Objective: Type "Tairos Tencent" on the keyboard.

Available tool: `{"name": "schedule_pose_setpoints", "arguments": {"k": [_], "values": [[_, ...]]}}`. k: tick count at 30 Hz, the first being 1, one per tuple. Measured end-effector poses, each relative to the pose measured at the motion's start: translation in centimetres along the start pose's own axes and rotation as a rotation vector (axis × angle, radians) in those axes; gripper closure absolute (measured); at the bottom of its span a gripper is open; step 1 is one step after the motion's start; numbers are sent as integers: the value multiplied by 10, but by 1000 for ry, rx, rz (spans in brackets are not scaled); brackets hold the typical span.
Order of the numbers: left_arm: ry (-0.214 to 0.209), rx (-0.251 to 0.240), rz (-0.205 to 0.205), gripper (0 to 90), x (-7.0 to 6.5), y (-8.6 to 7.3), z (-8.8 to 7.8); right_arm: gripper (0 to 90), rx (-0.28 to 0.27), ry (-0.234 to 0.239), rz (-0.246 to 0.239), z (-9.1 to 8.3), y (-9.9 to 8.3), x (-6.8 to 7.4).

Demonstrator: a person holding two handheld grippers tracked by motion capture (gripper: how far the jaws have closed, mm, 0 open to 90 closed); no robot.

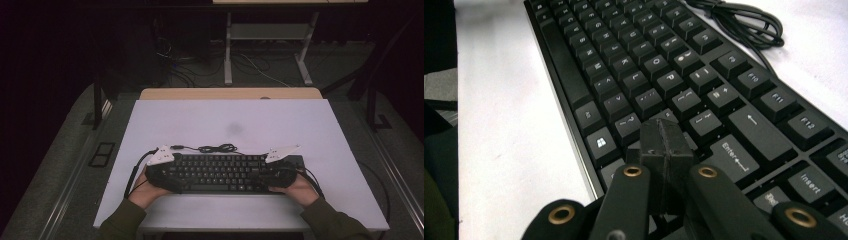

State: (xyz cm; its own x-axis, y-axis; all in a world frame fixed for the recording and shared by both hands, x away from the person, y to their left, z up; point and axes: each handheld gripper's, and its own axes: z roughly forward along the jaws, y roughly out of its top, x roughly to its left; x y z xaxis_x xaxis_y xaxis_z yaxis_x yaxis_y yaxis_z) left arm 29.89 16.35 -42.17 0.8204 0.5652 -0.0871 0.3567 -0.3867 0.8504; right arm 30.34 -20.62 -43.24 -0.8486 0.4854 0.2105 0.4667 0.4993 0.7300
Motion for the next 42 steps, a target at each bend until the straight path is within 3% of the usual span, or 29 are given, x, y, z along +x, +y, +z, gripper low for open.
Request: {"name": "schedule_pose_setpoints", "arguments": {"k": [17, 25, 32, 37, 39, 41, 42], "values": [[-2, 19, 6, 0, -3, 7, 11, 892, 46, -5, -6, 5, -3, 0], [-4, 21, -19, 101, -1, 12, 16, 892, 46, -3, -4, 5, -3, 0], [-23, 26, -30, 284, 1, 14, 19, 892, 45, -2, -5, 5, -3, 0], [-51, 39, -49, 518, 3, 16, 25, 892, 46, -1, -4, 5, -3, 0], [-59, 58, -41, 654, 4, 16, 28, 892, 47, 0, -3, 5, -3, 1], [-65, 67, -35, 690, 3, 17, 32, 892, 47, 1, -4, 5, -3, 1], [-67, 72, -36, 771, 2, 18, 33, 892, 47, 0, -4, 6, -3, 1]]}}
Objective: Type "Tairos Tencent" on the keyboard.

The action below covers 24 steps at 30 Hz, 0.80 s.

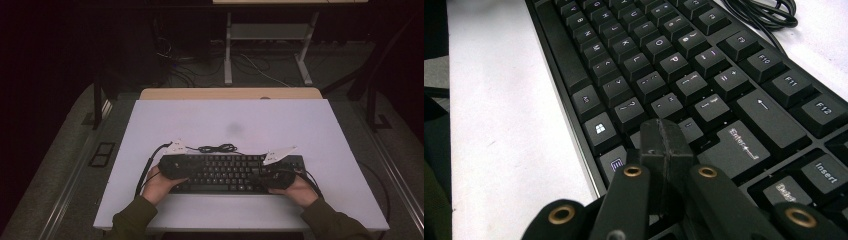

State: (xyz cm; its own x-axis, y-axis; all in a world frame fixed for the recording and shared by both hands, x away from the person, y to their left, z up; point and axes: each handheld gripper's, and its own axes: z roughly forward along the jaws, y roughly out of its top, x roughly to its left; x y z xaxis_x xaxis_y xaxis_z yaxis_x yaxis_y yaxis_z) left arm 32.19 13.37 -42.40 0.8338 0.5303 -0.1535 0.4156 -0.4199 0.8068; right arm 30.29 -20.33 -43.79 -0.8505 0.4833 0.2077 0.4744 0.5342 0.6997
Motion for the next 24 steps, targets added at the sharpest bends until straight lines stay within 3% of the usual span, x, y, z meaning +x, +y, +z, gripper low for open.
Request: {"name": "schedule_pose_setpoints", "arguments": {"k": [1, 4, 24], "values": [[-3, 2, 4, 771, 0, 1, 1, 892, 0, 0, 0, 0, 0, 0], [-1, 17, 9, 888, -1, 3, 6, 892, 0, 0, 0, 0, 0, 0], [14, 89, 12, 890, 1, 0, 20, 892, 0, 0, -2, 0, 0, 0]]}}
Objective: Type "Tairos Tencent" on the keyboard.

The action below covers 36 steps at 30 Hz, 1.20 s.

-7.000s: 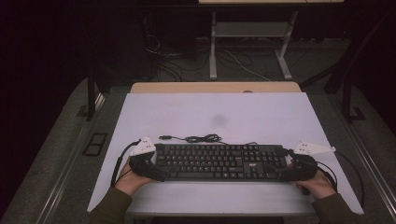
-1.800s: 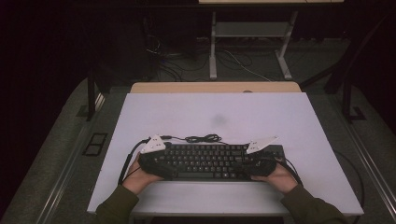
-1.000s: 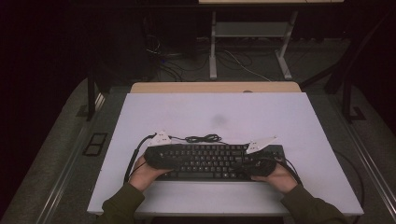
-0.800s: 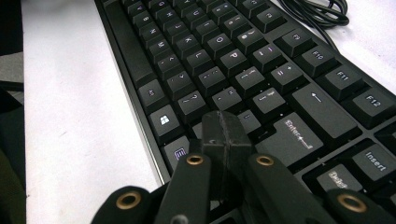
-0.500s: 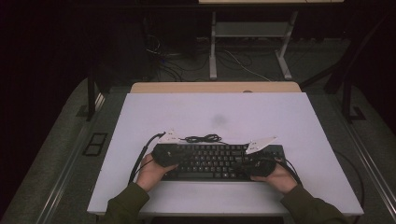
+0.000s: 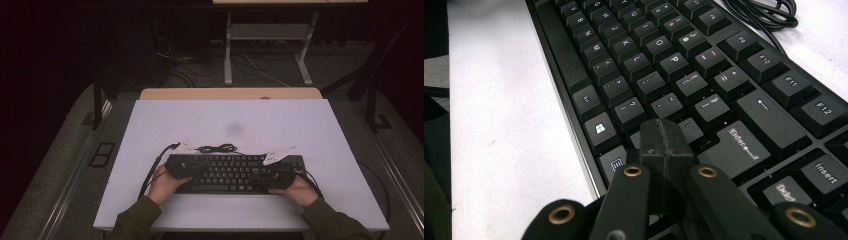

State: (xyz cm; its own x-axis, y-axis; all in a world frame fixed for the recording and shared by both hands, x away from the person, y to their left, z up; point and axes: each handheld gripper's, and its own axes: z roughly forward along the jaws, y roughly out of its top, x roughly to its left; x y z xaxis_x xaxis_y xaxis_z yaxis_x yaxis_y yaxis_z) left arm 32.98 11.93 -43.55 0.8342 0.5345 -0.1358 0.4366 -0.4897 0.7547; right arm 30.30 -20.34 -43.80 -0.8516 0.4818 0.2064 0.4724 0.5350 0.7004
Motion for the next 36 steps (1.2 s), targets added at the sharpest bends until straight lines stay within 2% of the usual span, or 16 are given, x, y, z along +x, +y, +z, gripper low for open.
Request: {"name": "schedule_pose_setpoints", "arguments": {"k": [4, 5, 8, 14, 20, 26, 30, 36], "values": [[6, 19, 5, 890, 1, -1, 1, 892, 0, 0, 0, 0, 0, 0], [2, 15, -5, 890, 1, -1, 1, 893, 0, -1, -2, 0, 0, 0], [9, 16, 0, 890, 0, 0, 0, 892, 0, -1, -1, 0, 0, 0], [2, -28, -24, 890, 0, 3, -7, 892, 0, 0, -1, 0, 0, 0], [-2, -38, -32, 884, 1, 3, -11, 892, 0, 0, -1, 0, 0, 0], [-8, -56, -41, 730, 0, 2, -17, 892, 0, 0, -1, 0, 0, 0], [-19, -64, -42, 585, -1, 1, -21, 892, 0, 0, -2, 0, 0, 0], [-14, -74, -12, 383, -4, -1, -26, 892, 0, 0, -3, 0, 0, 0]]}}
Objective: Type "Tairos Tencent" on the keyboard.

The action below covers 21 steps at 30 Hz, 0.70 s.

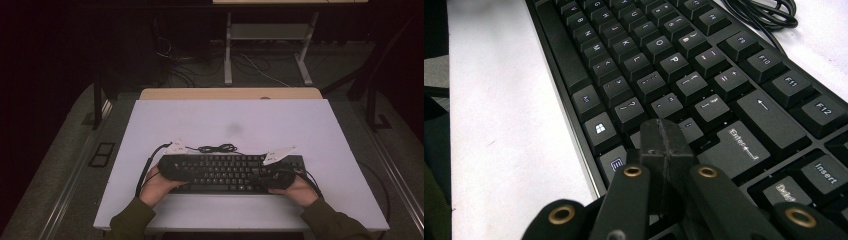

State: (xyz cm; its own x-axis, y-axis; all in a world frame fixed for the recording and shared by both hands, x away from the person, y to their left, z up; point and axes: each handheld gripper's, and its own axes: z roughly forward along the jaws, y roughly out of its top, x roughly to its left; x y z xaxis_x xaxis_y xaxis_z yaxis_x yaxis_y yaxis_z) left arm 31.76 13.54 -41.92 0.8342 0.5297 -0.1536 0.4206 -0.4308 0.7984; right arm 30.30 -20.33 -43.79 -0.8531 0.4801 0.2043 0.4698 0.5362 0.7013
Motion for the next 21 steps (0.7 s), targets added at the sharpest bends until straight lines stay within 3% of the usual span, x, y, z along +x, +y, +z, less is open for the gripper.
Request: {"name": "schedule_pose_setpoints", "arguments": {"k": [10, 21], "values": [[11, -28, 2, 317, 1, -4, -5, 887, -34, 12, 2, -4, 2, 0], [8, -55, 3, 247, 0, -8, -10, 667, -113, 14, 18, -14, 7, -2]]}}
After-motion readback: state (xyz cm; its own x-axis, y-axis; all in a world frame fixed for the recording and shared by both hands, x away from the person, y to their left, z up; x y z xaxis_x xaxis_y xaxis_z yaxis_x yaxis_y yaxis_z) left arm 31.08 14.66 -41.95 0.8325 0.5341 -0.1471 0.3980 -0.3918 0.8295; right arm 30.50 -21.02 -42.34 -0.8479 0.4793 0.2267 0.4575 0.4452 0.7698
